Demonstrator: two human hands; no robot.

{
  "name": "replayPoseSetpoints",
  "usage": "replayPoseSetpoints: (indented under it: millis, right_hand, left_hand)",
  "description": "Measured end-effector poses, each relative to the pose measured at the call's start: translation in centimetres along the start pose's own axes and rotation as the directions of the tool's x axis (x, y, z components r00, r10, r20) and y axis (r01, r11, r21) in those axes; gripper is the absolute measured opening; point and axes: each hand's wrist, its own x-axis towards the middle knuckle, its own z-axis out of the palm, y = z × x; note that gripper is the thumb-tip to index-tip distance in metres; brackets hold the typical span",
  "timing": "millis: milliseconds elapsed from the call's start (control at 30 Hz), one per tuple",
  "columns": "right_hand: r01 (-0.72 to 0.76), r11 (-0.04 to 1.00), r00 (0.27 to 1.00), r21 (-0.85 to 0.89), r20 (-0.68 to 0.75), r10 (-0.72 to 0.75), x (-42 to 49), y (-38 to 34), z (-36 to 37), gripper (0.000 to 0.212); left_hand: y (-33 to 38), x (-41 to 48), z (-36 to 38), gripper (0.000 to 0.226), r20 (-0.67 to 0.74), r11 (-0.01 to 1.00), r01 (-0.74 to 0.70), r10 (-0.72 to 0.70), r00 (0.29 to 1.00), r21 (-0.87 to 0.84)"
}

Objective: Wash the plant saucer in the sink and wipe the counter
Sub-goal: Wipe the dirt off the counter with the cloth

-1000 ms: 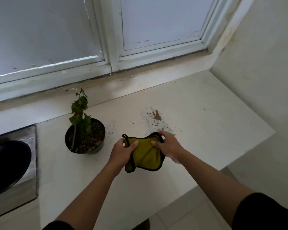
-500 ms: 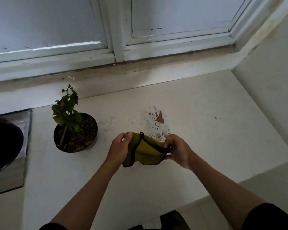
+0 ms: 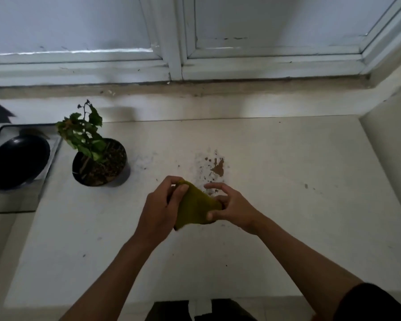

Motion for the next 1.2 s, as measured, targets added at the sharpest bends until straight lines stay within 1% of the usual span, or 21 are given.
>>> replayPoseSetpoints:
  millis: [33, 67, 100, 133, 167, 267, 300, 333, 433, 533, 600, 667, 733, 800, 867, 900, 933, 1000, 1067, 1133, 1200]
  right_hand:
    - [-0.028, 0.999, 0.998, -0.043, 0.047, 0.03, -0.1, 0.0, -0.2, 0.065]
    - [-0.052, 0.992, 0.995, -0.114, 0.075, 0.06, -0.3, 0.0, -0.3, 0.051]
    - [-0.065, 0.98, 0.993, -0.187, 0.08, 0.081, -0.7, -0.1, -0.4, 0.033]
    - [-0.075, 0.975, 0.994, -0.211, 0.06, 0.089, -1.0, 0.1, -0.5, 0.026]
    - [-0.091, 0.979, 0.995, -0.18, 0.022, 0.097, -1.3, 0.4, -0.8, 0.03]
    - [-0.125, 0.987, 0.991, 0.106, -0.027, 0.128, -2.6, 1.2, -1.1, 0.039]
    - [-0.138, 0.978, 0.989, 0.155, -0.033, 0.145, -2.9, 1.6, -0.9, 0.041]
    - [-0.16, 0.974, 0.984, 0.163, -0.048, 0.17, -3.3, 2.0, -0.7, 0.042]
    - [-0.238, 0.97, 0.968, 0.056, -0.069, 0.241, -4.0, 3.0, -0.5, 0.041]
    - [-0.224, 0.97, 0.971, 0.09, -0.061, 0.23, -4.2, 3.2, -0.4, 0.038]
    - [-0.207, 0.976, 0.966, 0.073, -0.141, 0.215, -3.6, 3.1, -0.3, 0.038]
    - [-0.287, 0.952, 0.937, -0.103, -0.237, 0.257, -2.2, 3.3, -0.4, 0.038]
    - [-0.381, 0.837, 0.904, -0.393, -0.35, 0.247, -0.8, 4.0, -0.8, 0.039]
    - [-0.389, 0.701, 0.881, -0.598, -0.464, 0.094, 0.1, 4.7, -1.4, 0.034]
    - [-0.344, 0.634, 0.858, -0.692, -0.506, -0.087, 0.4, 4.9, -1.9, 0.032]
    - [-0.312, 0.607, 0.86, -0.731, -0.489, -0.147, 0.6, 4.9, -2.2, 0.037]
    - [-0.299, 0.558, 0.878, -0.774, -0.453, -0.158, 0.8, 4.8, -2.4, 0.048]
    - [-0.309, 0.402, 0.934, -0.862, -0.355, -0.044, 1.2, 4.6, -2.9, 0.094]
    - [-0.302, 0.265, 0.953, -0.916, -0.286, 0.097, 1.7, 4.8, -3.3, 0.135]
    - [-0.292, 0.218, 0.952, -0.931, -0.263, 0.155, 1.9, 5.2, -3.7, 0.154]
    - [-0.31, 0.234, 0.944, -0.922, -0.268, 0.195, 2.1, 5.2, -3.7, 0.161]
  left_hand:
    - [0.0, -0.2, 0.4, 0.015, -0.042, 0.999, 0.031, -0.031, 0.999, -0.018]
    - [-0.2, -0.3, 0.7, 0.013, -0.085, 0.997, 0.075, -0.077, 0.993, -0.028]
    - [-0.6, -0.3, 0.9, 0.014, -0.117, 0.99, 0.137, -0.14, 0.983, -0.035]
    - [-1.2, -0.2, 1.1, 0.016, -0.133, 0.978, 0.205, -0.207, 0.969, -0.033]
    - [-1.9, -0.3, 1.3, 0.018, -0.134, 0.965, 0.262, -0.263, 0.956, -0.019]
    - [-3.8, -1.3, 2.5, 0.024, -0.06, 0.936, 0.346, -0.342, 0.938, 0.064]
    - [-4.4, -1.7, 3.0, 0.025, -0.029, 0.926, 0.368, -0.367, 0.93, 0.088]
    - [-4.9, -2.1, 3.6, 0.026, 0.0, 0.913, 0.393, -0.396, 0.918, 0.11]
    - [-6.0, -2.8, 4.7, 0.026, 0.024, 0.874, 0.466, -0.473, 0.881, 0.137]
    - [-6.3, -2.3, 4.7, 0.026, -0.009, 0.877, 0.459, -0.463, 0.886, 0.141]
    - [-6.5, -1.5, 4.8, 0.026, -0.046, 0.883, 0.437, -0.436, 0.899, 0.171]
    - [-6.9, -0.7, 5.2, 0.028, -0.072, 0.858, 0.444, -0.441, 0.894, 0.259]
    - [-7.0, -0.4, 5.9, 0.047, -0.068, 0.797, 0.433, -0.448, 0.891, 0.422]
    - [-6.7, -0.8, 7.0, 0.063, -0.042, 0.756, 0.341, -0.385, 0.922, 0.559]
    - [-6.5, -1.3, 8.6, 0.069, 0.009, 0.772, 0.226, -0.286, 0.958, 0.594]
    - [-6.4, -1.4, 9.5, 0.071, 0.036, 0.782, 0.192, -0.264, 0.964, 0.594]
    - [-6.5, -1.5, 10.5, 0.074, 0.061, 0.787, 0.182, -0.268, 0.962, 0.59]
    - [-7.0, -1.8, 12.5, 0.081, 0.109, 0.779, 0.192, -0.316, 0.942, 0.597]
    - [-8.1, -2.4, 14.5, 0.087, 0.14, 0.75, 0.197, -0.36, 0.922, 0.631]
    - [-9.4, -3.2, 15.6, 0.089, 0.112, 0.718, 0.19, -0.351, 0.93, 0.67]
    - [-10.3, -3.6, 16.0, 0.092, 0.071, 0.694, 0.205, -0.346, 0.936, 0.69]
